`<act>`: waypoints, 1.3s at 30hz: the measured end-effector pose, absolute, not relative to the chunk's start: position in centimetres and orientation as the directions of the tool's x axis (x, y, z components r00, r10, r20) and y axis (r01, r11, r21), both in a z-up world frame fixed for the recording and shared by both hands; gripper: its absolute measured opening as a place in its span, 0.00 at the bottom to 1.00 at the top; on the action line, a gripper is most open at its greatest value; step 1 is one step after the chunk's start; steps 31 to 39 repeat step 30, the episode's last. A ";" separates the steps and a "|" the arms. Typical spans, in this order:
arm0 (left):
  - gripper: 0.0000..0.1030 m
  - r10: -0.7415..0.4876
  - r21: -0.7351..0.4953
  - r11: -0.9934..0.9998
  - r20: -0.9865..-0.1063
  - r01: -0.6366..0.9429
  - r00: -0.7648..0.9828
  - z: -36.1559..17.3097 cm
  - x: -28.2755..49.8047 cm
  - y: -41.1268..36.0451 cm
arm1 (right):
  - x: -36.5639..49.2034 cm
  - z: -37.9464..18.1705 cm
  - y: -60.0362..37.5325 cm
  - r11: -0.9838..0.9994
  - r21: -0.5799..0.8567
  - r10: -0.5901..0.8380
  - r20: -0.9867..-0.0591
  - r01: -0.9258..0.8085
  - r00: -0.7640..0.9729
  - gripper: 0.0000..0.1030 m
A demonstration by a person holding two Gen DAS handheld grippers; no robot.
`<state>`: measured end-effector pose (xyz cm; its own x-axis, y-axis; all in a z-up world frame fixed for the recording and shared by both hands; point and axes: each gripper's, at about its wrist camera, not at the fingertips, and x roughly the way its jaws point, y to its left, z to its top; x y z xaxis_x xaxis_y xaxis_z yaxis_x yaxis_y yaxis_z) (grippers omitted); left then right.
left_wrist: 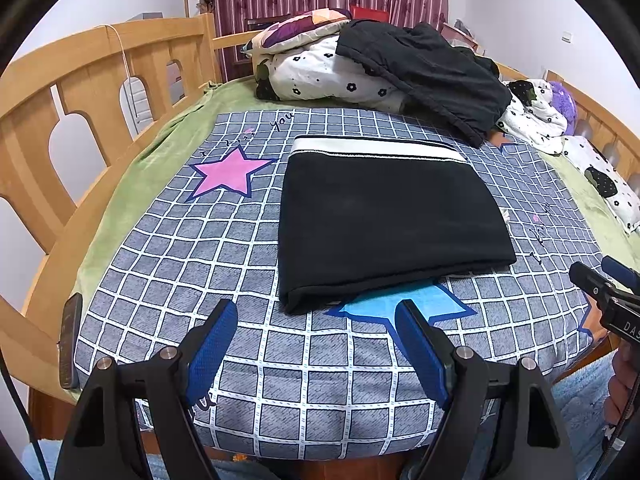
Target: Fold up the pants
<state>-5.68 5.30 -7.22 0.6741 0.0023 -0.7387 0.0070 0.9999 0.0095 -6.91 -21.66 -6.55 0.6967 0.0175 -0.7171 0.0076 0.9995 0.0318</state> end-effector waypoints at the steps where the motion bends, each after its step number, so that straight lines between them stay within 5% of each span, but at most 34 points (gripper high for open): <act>1: 0.78 0.003 0.010 1.000 -0.739 0.007 0.674 -7.2 -5.7 5.3 | -6.9 -6.5 -21.6 0.999 0.031 0.018 -0.717 0.006 0.697 0.93; 39: 0.78 -0.006 0.013 1.000 -0.724 0.022 0.690 -7.2 -5.6 6.1 | -6.7 -7.0 -21.7 1.000 0.028 0.017 -0.720 0.005 0.694 0.93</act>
